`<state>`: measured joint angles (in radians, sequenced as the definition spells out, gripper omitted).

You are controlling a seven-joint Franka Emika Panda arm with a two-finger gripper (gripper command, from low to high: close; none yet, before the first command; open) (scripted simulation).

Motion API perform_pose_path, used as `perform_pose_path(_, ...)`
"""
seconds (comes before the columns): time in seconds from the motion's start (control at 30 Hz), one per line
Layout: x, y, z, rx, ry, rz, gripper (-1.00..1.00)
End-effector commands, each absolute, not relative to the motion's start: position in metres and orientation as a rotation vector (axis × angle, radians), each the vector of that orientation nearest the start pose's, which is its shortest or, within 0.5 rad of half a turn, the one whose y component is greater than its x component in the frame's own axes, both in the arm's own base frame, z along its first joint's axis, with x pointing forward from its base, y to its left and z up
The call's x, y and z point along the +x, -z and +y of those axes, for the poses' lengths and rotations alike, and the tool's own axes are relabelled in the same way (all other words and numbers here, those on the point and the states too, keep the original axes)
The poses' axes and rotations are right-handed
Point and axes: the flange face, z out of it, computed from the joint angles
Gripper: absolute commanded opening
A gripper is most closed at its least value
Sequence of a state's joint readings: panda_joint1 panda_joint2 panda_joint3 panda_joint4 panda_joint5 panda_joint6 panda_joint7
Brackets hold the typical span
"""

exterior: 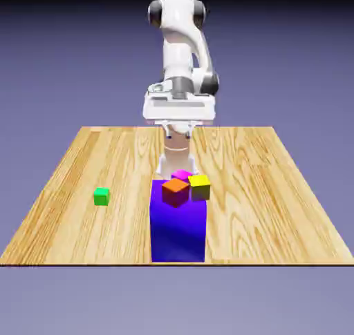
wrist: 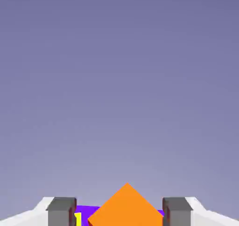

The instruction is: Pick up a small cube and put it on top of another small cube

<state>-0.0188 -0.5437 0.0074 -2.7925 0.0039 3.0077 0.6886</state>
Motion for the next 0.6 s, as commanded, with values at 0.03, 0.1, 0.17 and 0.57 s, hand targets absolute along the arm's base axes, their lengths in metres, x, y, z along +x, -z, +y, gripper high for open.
perform_pose_path(0.03,0.405,-0.442,-0.021,-2.644,0.976,0.906,0.00)
perform_pose_path(0.1,0.413,-0.432,-0.038,-2.736,0.920,0.872,0.00)
perform_pose_path(0.17,0.420,-0.421,-0.055,-2.822,0.852,0.833,0.00)
perform_pose_path(0.57,0.435,-0.347,-0.165,-3.111,0.297,0.494,0.00)
